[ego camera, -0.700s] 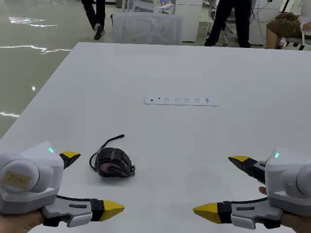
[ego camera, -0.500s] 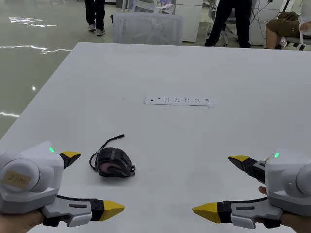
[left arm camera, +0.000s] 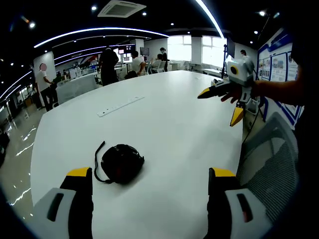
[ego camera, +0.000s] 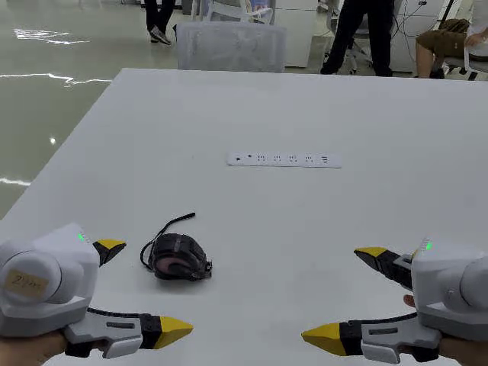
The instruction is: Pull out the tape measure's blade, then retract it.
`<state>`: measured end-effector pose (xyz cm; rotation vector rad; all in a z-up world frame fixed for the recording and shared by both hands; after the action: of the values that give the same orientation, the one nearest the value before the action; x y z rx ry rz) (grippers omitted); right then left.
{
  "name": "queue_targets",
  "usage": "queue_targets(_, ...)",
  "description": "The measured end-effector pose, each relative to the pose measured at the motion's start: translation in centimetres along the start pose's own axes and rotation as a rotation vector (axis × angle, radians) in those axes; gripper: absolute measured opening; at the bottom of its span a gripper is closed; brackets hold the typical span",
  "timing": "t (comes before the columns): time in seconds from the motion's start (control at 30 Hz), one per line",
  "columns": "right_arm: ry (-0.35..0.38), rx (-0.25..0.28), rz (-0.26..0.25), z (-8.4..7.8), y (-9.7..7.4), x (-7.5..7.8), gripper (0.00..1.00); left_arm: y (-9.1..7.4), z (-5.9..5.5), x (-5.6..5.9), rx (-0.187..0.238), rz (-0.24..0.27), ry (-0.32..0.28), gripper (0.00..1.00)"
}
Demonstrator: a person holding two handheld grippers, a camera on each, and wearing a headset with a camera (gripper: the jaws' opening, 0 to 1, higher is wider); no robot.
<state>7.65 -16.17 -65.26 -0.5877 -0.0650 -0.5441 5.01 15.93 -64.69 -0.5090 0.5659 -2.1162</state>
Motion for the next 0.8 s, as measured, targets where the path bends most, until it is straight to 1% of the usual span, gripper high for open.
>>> queue_targets(0.13, -0.006, -0.002, 0.003, -0.06, 0.01, 0.07, 0.97, 0.09, 0.14, -0.15, -0.005, -0.002, 0.008, 0.94)
queue_targets(0.2, -0.013, -0.001, 0.005, -0.04, 0.00, 0.06, 0.96, 0.19, 0.29, -0.02, -0.005, -0.004, 0.012, 0.94)
queue_targets(0.4, -0.026, -0.006, 0.009, -0.15, -0.12, 0.20, 0.95, 0.27, 0.35, -0.22, -0.014, -0.007, 0.024, 0.93)
queue_targets(0.57, -0.035, 0.000, 0.016, -0.01, -0.19, 0.40, 0.92, 0.37, 0.50, -0.44, -0.028, -0.010, 0.048, 0.92)
queue_targets(0.8, -0.040, 0.007, 0.027, 0.04, -0.03, 0.57, 0.92, 0.51, 0.84, -0.77, -0.051, -0.012, 0.076, 0.91)
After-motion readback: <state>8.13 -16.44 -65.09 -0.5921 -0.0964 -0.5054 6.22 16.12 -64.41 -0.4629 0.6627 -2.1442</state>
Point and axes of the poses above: the centre of the closed fingertips' face, and the gripper's own axes: y roughly forward along the fingers, x roughly to its right, z roughly out of its top, the point moved 8 cm from there along -y, roughly backward along the fingers, and after that the axes turned 14 degrees about -y, right-handed, at the moved point
